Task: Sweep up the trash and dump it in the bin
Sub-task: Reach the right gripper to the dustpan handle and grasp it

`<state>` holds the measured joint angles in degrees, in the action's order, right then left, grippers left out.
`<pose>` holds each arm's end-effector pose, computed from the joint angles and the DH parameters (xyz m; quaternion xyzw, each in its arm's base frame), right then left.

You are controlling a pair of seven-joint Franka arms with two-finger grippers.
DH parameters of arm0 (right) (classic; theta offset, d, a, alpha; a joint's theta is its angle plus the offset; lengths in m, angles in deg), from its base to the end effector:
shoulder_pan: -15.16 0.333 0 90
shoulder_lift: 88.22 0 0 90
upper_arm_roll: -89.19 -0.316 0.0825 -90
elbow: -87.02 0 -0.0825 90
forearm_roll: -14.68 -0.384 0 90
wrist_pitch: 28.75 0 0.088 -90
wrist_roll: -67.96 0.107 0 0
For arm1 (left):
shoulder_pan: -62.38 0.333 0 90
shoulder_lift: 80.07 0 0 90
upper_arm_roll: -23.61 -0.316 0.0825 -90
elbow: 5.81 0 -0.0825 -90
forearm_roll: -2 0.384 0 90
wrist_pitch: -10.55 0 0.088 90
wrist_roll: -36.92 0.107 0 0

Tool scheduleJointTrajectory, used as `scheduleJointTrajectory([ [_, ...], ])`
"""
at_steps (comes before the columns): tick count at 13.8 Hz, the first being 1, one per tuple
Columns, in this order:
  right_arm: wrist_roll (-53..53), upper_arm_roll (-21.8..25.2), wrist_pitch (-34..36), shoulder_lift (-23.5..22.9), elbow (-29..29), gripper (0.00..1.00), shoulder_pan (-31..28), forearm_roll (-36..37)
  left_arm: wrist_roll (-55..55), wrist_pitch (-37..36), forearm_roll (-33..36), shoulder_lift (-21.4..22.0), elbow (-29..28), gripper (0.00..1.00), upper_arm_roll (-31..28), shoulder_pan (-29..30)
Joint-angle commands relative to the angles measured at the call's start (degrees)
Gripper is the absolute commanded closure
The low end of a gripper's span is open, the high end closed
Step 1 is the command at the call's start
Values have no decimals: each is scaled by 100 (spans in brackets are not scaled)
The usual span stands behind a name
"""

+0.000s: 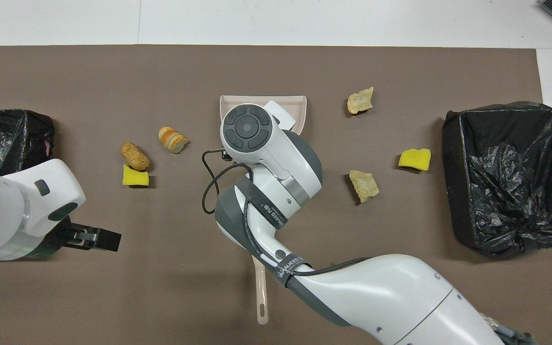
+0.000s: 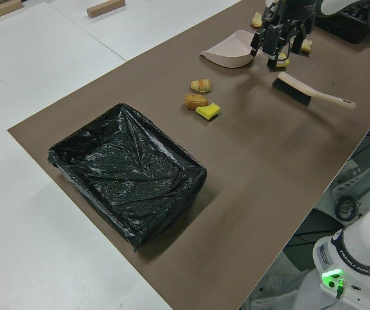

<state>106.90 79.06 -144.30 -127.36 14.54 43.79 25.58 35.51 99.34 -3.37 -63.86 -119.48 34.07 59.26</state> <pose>0.6084 0.4321 0.3658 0.9986 0.0144 0.0511 0.0006 0.4374 -0.1252 0.5700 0.9920 -0.0975 -0.0797 0.0115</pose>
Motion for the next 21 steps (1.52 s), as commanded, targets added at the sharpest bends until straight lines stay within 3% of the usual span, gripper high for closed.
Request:
scheduleJointTrajectory([
  [1, 97, -42, -179, -24, -3, 18, -42, 131, 62, 77, -87, 181, -225, 0, -97, -127],
  [5, 44, -42, -425, 81, -355, 18, -50, 122, 53, 112, -87, 181, -304, 0, -97, -197],
  [9, 88, -16, -233, 221, -548, 29, -42, 149, 53, 112, -87, 181, -313, 0, -97, -198],
  [10, 105, -16, -188, 230, -548, 38, -42, 149, 53, 112, -87, 181, -313, 0, -106, -198],
  [12, 132, -33, -197, 248, -592, 75, -42, 131, 53, 112, -87, 181, -313, 0, -97, -198],
  [14, 132, -33, -214, 274, -679, 100, -50, 114, 53, 112, -87, 181, -322, 0, -97, -198],
  [17, -156, -42, -284, 318, -671, 100, -138, 131, 53, 130, -87, 181, -340, 0, -97, -206],
  [21, -2121, -34, -424, 389, -654, 100, -322, 131, -26, 366, -87, 181, -559, 0, -106, -469],
])
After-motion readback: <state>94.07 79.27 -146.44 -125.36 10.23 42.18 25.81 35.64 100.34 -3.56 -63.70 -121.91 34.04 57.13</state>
